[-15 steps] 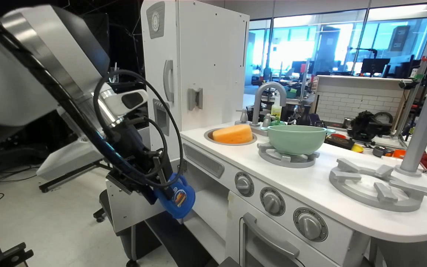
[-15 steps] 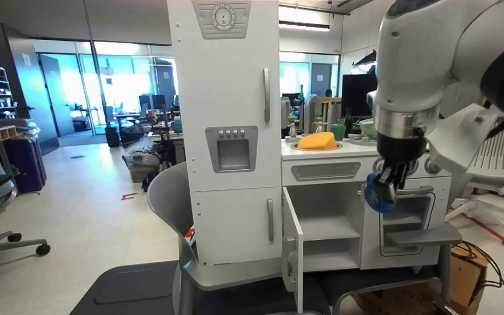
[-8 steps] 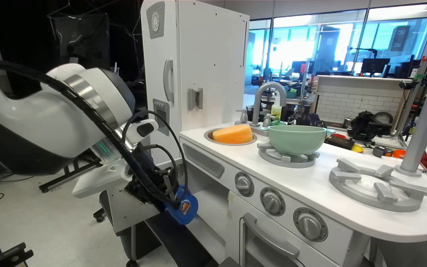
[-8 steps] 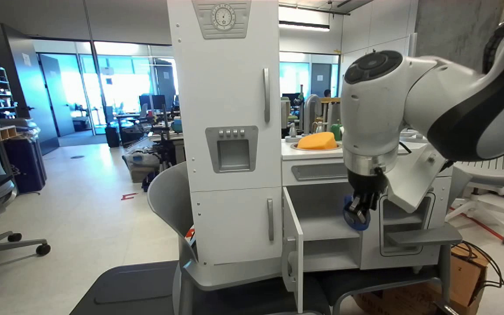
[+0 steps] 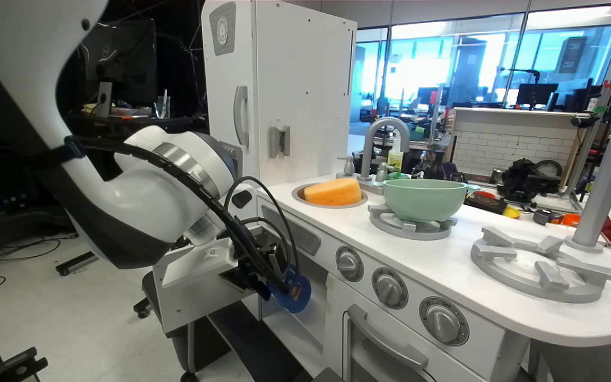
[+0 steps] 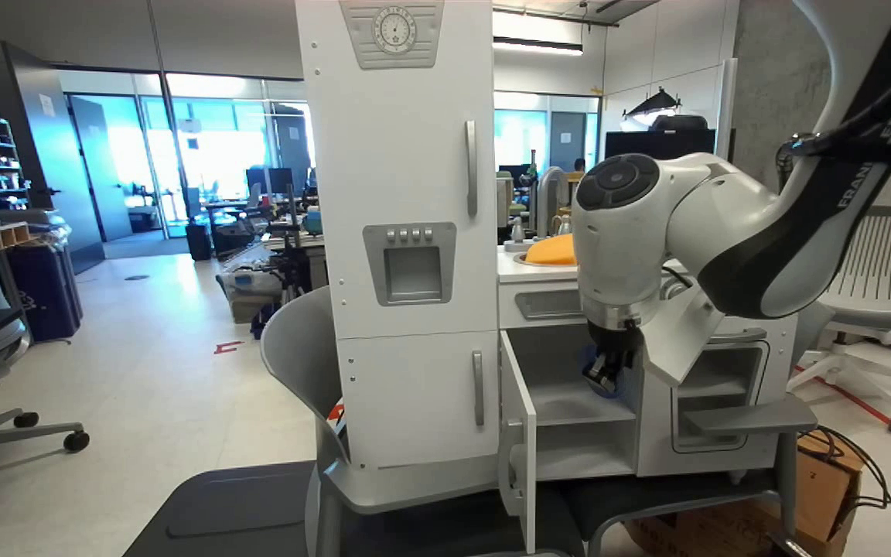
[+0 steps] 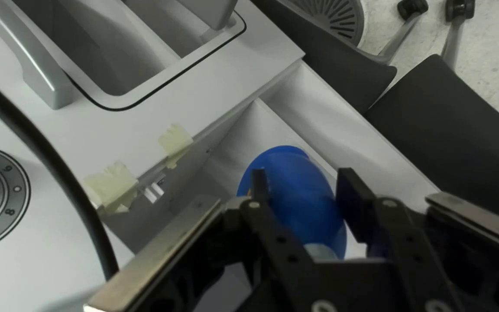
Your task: Pick the blue bottle and the orange object and put them in the bottom drawer, the close the drawer door
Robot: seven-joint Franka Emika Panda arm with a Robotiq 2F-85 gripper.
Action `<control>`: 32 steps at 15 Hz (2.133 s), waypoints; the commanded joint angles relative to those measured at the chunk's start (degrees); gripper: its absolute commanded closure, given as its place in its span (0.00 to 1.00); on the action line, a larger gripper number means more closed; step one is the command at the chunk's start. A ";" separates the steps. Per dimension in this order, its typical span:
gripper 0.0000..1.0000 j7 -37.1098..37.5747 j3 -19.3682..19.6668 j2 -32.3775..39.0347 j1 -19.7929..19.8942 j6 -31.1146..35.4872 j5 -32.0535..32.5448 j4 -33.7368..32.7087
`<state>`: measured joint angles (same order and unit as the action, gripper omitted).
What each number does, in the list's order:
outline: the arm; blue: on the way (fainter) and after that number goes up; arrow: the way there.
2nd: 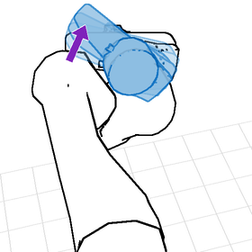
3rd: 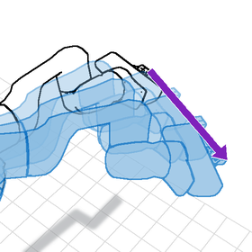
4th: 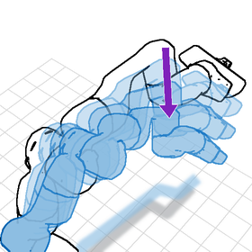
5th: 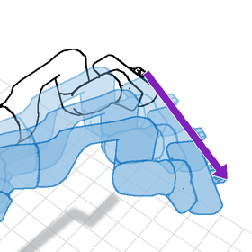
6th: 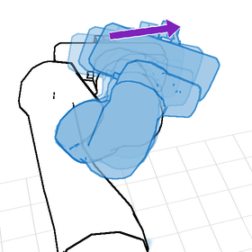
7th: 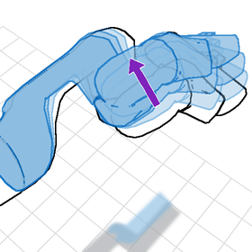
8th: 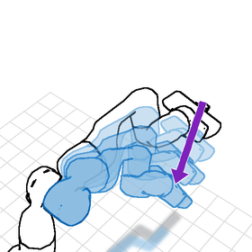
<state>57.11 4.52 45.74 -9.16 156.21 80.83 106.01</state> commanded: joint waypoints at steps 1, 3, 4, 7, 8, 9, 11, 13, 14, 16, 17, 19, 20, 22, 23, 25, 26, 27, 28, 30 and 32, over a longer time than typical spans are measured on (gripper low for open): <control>0.81 3.52 1.40 3.06 -1.36 -0.06 3.96 -5.13; 0.81 4.16 1.56 4.86 -1.02 -0.10 4.68 -7.71; 0.81 3.69 1.48 5.62 -0.76 -0.33 4.28 -8.97; 0.81 2.97 1.94 7.73 -0.33 -0.31 3.95 -12.09; 0.81 2.92 2.16 8.43 -0.31 -0.28 3.94 -13.03; 0.81 2.85 2.33 9.00 -0.30 -0.26 3.93 -13.76; 0.81 2.58 2.38 9.72 -0.40 -0.39 3.77 -14.58; 0.81 2.29 2.32 10.10 -0.36 -0.32 3.61 -14.90; 0.81 0.33 1.81 9.18 -0.13 -0.79 2.45 -13.51; 0.30 -1.76 1.16 7.19 0.27 -0.53 1.44 -10.58; 0.23 -4.10 0.49 5.58 0.55 -0.59 0.33 -8.10; 0.08 -9.26 -0.74 2.64 1.14 -0.46 -2.04 -3.45; 0.02 -12.54 -1.60 0.91 1.51 -0.79 -3.91 -1.08; 0.00 -21.42 -5.08 -4.68 3.97 -1.74 -8.44 6.06; 0.00 -25.48 -6.18 -7.53 4.64 -1.91 -10.94 9.11; 0.00 -33.70 -10.77 -13.11 8.47 -3.63 -15.74 14.35; 0.00 -37.62 -12.25 -15.14 9.69 -4.26 -19.73 14.71; 0.00 -41.64 -11.62 -17.33 9.06 -3.94 -25.18 15.27; 0.00 -45.49 -12.18 -19.60 10.00 -4.05 -29.87 15.66; 0.00 -52.04 -12.27 -23.10 10.47 -5.84 -39.60 14.24; 0.00 -57.91 -11.69 -24.01 10.04 -9.83 -49.26 8.69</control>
<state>6.88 -6.61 24.92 0.22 151.33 42.74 118.65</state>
